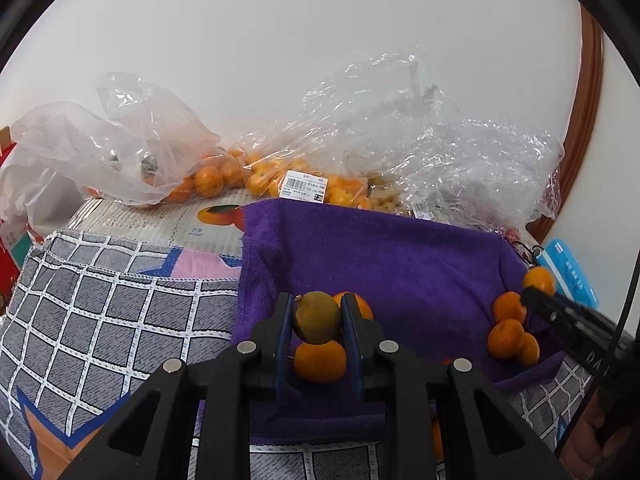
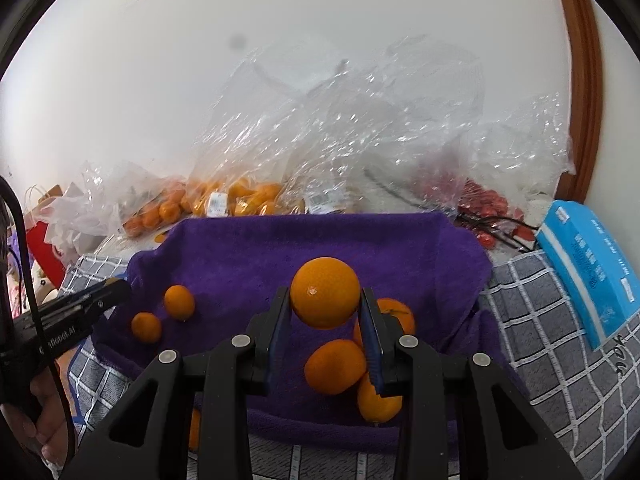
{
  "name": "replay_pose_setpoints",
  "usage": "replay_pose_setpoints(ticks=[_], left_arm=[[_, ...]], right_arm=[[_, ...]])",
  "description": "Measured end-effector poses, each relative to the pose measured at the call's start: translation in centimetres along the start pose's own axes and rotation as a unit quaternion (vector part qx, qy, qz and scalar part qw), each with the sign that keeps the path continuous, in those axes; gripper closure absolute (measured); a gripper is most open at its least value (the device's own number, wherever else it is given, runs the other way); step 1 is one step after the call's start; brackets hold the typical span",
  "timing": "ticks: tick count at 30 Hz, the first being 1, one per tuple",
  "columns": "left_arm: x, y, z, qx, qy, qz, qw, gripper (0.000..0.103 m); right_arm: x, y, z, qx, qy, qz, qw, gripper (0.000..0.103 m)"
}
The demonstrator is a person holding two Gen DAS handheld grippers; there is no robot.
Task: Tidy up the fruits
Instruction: 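Lower both grippers onto the towel and open them to release the fruits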
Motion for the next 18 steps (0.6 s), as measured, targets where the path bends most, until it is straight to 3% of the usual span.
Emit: replay_pose_setpoints(ticks=[18], left_arm=[[0.5,-0.6,0.9,0.079,0.033,-0.003,0.9963,0.08]], right_arm=[[2.2,4.6,3.3,-0.018,0.071,-0.084,0.994,0.069]])
Point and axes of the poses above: each gripper's, at about its wrist camera, not at the fingertips, and z roughly the way its jaws point, y to its left, x to its underside, the point moved 5 cm from there along z, roughly the way its jaws point, and after that the axes turned 15 degrees about y, right-handed, at the moved point
